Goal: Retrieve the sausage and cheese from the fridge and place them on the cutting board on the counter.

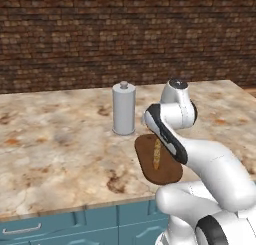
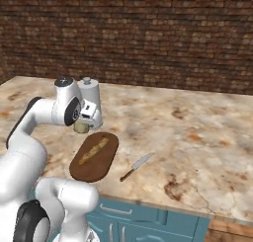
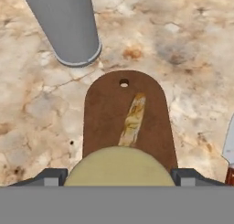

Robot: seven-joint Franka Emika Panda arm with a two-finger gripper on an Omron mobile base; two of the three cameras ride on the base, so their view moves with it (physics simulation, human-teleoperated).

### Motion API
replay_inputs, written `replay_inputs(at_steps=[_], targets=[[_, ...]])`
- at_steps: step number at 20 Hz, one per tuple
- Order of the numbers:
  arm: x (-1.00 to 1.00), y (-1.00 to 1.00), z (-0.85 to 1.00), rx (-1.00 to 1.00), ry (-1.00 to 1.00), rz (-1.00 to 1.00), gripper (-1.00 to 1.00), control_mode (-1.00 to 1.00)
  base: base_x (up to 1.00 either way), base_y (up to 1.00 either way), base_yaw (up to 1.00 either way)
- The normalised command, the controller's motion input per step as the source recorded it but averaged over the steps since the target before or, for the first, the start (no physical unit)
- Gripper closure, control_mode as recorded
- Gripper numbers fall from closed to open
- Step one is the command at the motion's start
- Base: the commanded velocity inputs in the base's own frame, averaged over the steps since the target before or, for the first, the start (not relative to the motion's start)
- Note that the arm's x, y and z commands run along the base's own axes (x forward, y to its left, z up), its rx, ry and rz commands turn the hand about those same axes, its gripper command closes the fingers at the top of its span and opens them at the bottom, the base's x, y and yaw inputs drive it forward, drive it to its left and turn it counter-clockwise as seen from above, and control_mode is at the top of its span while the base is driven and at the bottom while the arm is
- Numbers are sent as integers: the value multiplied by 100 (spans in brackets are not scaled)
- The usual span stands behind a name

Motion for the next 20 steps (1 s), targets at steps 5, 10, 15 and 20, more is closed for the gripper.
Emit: replay_inputs(at_steps=[5,10,15,20], targets=[[70,9,-62,0,4,0,100,-100,0,0,0],[57,5,-59,0,0,0,100,-100,0,0,0],[14,6,-49,0,0,0,100,-100,0,0,0],[1,0,-43,0,0,-2,100,-100,0,0,0]])
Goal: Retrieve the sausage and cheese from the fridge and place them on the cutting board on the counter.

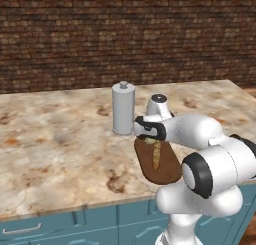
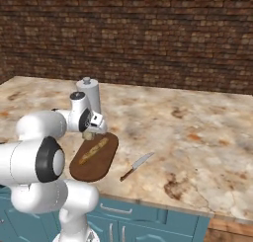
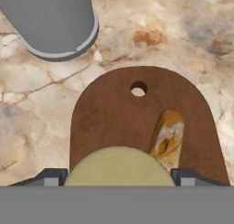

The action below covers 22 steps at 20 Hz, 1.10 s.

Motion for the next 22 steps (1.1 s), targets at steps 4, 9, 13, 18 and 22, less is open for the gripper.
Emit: replay_inputs(at_steps=[4,9,13,18,22], targets=[[11,0,-36,0,0,-2,100,-100,0,0,0],[21,0,-26,0,0,-2,100,-100,0,0,0],[18,0,-16,0,-1,-1,-100,-100,0,0,0],[-5,-15,-5,0,1,0,-100,-100,0,0,0],[-17,-1,17,0,0,0,-100,-100,0,0,0]])
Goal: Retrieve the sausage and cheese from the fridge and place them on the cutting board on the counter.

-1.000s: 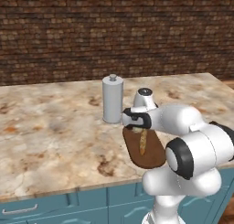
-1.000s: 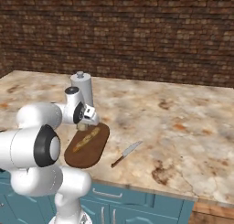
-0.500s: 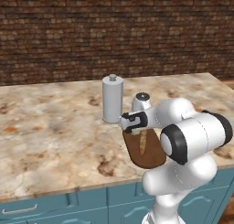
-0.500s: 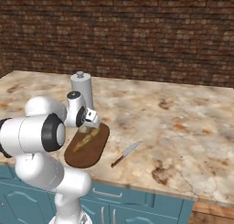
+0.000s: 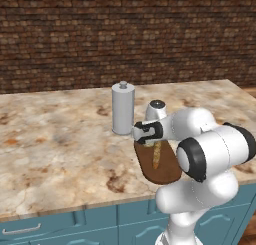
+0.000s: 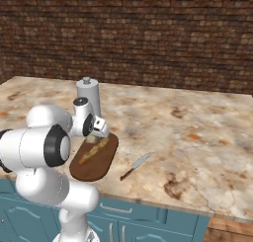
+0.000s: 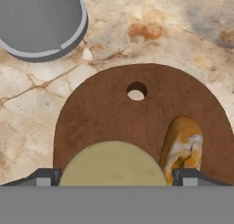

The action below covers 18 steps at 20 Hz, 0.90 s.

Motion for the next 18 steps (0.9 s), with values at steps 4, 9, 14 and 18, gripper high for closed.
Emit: replay_inputs(at_steps=[4,9,14,18], targets=[[-7,0,36,0,0,-2,-100,-100,0,0,0],[-43,0,73,0,0,-2,-100,-100,0,0,0],[-100,-3,71,1,0,-2,-100,-100,0,0,0],[-100,-22,53,0,0,-1,-100,-100,0,0,0]])
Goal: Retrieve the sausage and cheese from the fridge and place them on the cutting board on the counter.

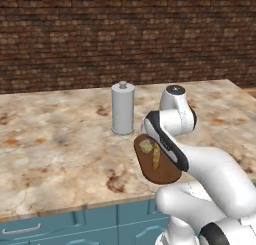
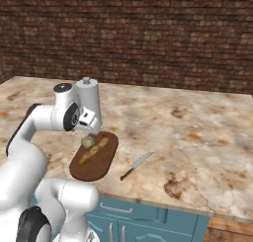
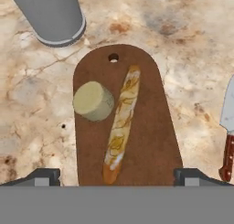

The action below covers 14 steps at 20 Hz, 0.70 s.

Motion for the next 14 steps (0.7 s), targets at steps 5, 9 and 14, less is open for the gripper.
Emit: replay_inputs(at_steps=[5,9,14], targets=[[-100,-27,45,7,1,-2,-100,-100,0,0,0],[-48,-1,37,0,0,0,-100,-100,0,0,0],[-61,0,68,-2,0,3,-100,-100,0,0,0]])
